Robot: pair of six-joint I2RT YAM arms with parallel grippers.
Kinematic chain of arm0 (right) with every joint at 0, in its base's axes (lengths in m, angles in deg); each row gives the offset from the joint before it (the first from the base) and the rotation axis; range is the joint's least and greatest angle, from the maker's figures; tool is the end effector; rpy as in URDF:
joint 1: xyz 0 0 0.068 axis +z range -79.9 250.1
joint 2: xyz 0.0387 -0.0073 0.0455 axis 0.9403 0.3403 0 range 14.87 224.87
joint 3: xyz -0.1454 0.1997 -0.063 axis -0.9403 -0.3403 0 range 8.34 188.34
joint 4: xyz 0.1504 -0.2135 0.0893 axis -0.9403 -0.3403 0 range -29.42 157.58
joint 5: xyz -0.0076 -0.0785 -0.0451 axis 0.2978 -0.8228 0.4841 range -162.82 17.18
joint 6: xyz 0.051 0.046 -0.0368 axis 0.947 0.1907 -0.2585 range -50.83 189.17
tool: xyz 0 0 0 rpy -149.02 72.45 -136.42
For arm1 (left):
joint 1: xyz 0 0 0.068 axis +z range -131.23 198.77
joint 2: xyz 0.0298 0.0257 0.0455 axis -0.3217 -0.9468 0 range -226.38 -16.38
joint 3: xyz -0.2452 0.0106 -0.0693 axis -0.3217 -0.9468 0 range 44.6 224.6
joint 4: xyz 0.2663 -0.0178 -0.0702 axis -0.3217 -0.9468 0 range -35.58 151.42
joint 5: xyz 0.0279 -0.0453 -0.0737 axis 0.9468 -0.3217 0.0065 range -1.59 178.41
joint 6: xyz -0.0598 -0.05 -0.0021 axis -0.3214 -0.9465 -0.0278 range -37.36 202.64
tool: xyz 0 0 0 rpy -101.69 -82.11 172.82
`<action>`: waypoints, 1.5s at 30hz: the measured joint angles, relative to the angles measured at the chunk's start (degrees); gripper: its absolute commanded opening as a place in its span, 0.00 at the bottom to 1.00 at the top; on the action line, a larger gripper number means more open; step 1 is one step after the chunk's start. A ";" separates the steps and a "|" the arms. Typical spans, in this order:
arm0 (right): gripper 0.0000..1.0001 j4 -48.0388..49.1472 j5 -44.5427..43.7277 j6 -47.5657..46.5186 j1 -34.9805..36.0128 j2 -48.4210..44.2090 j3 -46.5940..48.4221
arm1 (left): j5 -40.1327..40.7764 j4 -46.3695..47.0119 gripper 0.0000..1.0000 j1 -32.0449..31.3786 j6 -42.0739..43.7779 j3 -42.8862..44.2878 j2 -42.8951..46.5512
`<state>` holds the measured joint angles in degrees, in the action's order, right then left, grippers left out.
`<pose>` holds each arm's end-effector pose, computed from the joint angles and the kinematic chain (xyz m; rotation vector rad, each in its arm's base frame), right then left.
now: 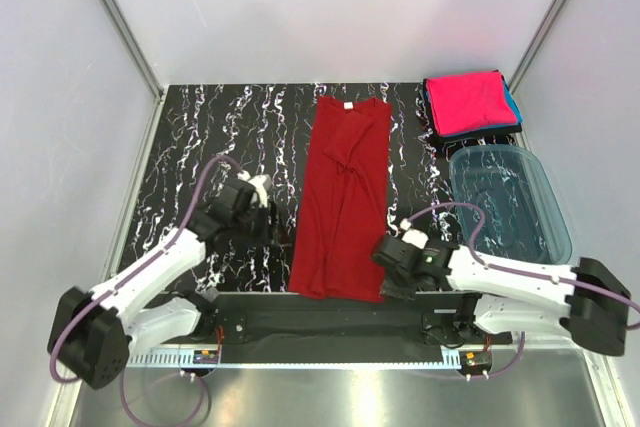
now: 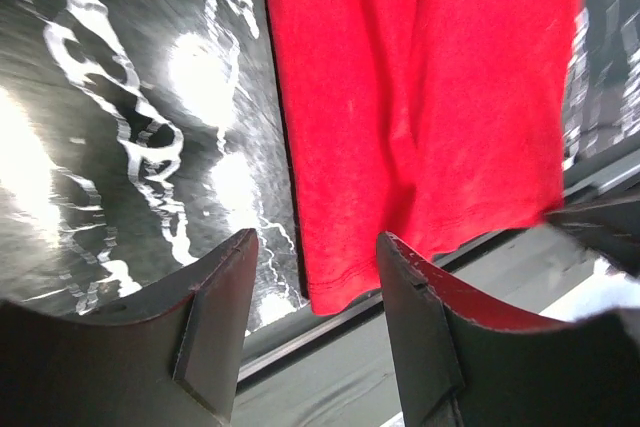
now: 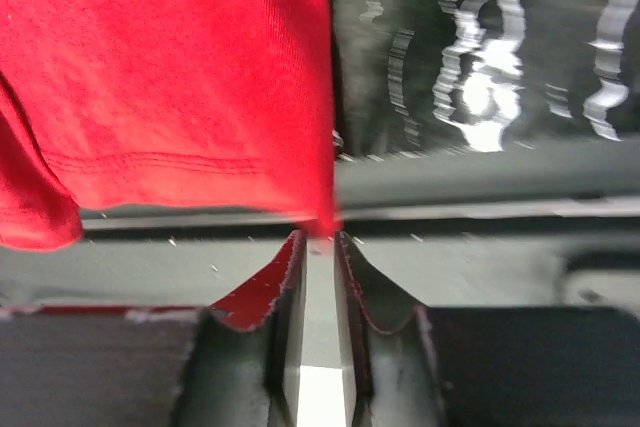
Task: Fold and stack the t-shirts
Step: Fold the tshirt
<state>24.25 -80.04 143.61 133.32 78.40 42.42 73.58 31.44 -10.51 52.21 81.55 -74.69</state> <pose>0.1013 0.1823 0.1238 0.3108 2.8802 0.3429 0.2025 -0.1331 0.1755 0.0918 2.5833 -0.7423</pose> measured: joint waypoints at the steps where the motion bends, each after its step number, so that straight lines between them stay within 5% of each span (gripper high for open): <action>1: 0.26 -1.81 -0.42 0.09 0.00 -1.68 0.13 | 0.57 0.46 0.56 -1.38 -0.63 -0.31 -1.36; 8: 0.36 -11.85 -4.37 0.39 0.00 -5.49 6.62 | 4.20 3.93 0.55 -6.01 -2.62 -3.04 -6.12; 18: 0.39 -6.88 -4.42 -2.14 0.00 6.19 7.69 | 4.42 10.29 0.55 -11.69 -4.11 -4.72 -12.24; 21: 0.35 -4.74 -4.04 -2.19 0.00 7.26 5.64 | 4.68 11.34 0.44 -13.05 -4.92 -5.03 -13.90; 26: 0.00 -2.71 -4.15 -2.60 0.00 7.26 2.29 | 5.53 13.16 0.15 -13.44 -6.10 -6.34 -14.53; 28: 0.00 -2.10 -4.11 -2.75 0.00 6.62 0.98 | 5.84 13.42 0.08 -13.46 -6.23 -6.34 -14.95; 30: 0.00 -1.73 -4.13 -2.71 0.00 5.57 -0.07 | 5.86 13.53 0.14 -13.46 -6.32 -6.34 -15.04; 32: 0.00 -1.81 -4.17 -2.71 0.00 4.17 -0.48 | 5.84 13.53 0.33 -13.46 -6.23 -6.34 -15.04; 35: 0.33 -2.25 -4.28 -2.45 0.00 2.21 -0.22 | 6.12 11.85 0.44 -13.46 -6.86 -5.66 -13.97; 39: 0.44 -3.41 -4.70 -3.23 -0.04 0.61 1.60 | 8.68 6.54 0.50 -13.42 -6.75 -2.16 -8.76; 42: 0.41 -3.63 -5.73 -5.95 -2.36 0.74 4.50 | 9.66 4.26 0.49 -12.33 -5.14 6.45 -8.44; 45: 0.27 -2.93 -5.57 -12.83 -11.15 2.69 8.31 | 9.68 4.44 0.42 -10.58 -2.32 17.55 -13.77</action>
<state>21.32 -85.61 130.78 122.18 81.09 50.73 83.26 35.88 -21.09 49.89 99.10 -88.46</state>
